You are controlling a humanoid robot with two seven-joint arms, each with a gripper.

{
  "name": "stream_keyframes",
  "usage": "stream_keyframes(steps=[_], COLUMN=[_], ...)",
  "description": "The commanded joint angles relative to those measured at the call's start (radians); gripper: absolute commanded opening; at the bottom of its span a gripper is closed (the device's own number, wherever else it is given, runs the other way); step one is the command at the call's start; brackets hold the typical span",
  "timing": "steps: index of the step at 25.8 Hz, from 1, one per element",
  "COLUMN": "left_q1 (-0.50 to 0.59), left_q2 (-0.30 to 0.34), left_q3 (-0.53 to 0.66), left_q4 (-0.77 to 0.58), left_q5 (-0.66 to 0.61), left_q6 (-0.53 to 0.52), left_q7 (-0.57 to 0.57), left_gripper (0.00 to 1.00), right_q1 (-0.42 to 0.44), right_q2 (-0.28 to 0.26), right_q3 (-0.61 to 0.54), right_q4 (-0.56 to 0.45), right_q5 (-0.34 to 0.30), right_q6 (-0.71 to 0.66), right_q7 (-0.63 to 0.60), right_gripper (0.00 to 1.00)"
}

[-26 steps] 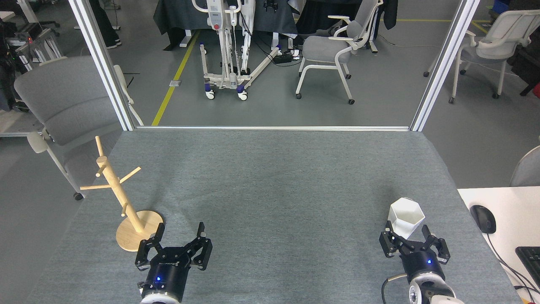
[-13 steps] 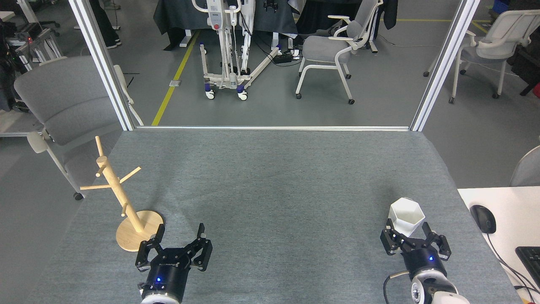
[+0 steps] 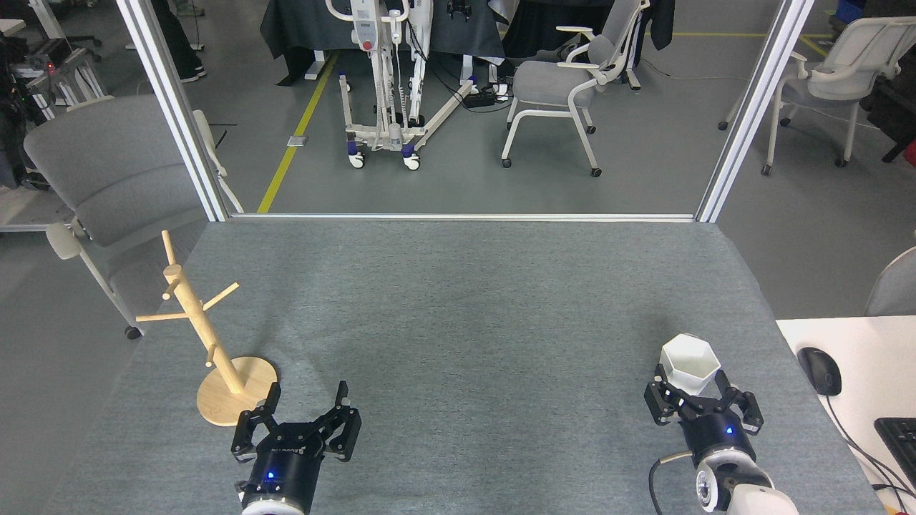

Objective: Hang cup on storage rack
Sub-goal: 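Lower the right gripper around the white cup's rim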

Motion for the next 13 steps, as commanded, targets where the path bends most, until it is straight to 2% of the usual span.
stream_keyframes(steps=[1, 13], left_q1=[0.001, 0.000], left_q2=[0.000, 0.001], left_q3=[0.000, 0.000], left_q4=[0.002, 0.005], left_q5=[0.000, 0.000], left_q6=[0.000, 0.000], left_q7=[0.000, 0.000], left_gripper=[0.99, 0.99], right_q1=[-0.018, -0.022], right_q2=[0.001, -0.001], right_q3=[0.003, 0.000], right_q4=[0.027, 0.030], right_q5=[0.002, 0.003], right_q6=[0.000, 0.000], right_q7=[-0.001, -0.001], right_gripper=[1.00, 1.00])
